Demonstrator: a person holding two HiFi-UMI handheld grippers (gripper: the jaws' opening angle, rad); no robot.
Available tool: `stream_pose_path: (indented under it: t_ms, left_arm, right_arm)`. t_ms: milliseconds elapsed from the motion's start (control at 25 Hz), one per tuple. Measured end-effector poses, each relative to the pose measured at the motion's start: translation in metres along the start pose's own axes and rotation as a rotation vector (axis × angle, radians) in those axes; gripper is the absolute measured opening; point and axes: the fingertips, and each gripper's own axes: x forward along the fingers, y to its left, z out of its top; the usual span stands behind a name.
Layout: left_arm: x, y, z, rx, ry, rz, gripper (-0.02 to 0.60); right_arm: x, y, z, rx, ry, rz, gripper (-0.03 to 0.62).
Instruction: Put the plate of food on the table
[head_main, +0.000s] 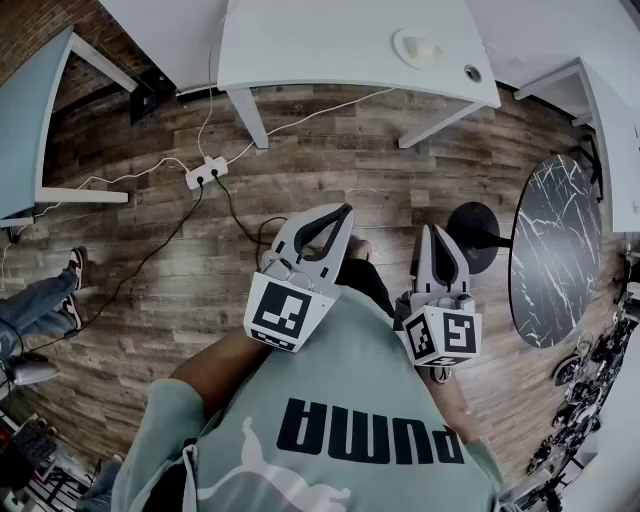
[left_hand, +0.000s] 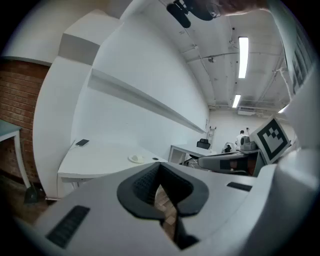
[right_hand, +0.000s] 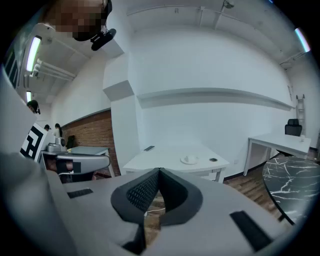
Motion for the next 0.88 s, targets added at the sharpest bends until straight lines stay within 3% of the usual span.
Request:
stream_pose_path:
  t_ms: [400,560,880]
  left_arm:
    - [0.041,0.000,0.013,0.010,-0.008,0.044,0.006]
    - [0.066,-0.001,0.033,0.012,-0.057,0.077,0.006]
    - [0.116,-0.008,0.051,0.042,-0.018,0.130,0.006]
  right_arm:
    - [0.028,-0.035,0.013,0.009,-0.020,0.039,0.008]
    - [0.043,-0.058,0.030,0.009,-0.046,0.062,0.008]
    - [0.075,-0.107,0.056,0.026,-0.082,0.124,0.008]
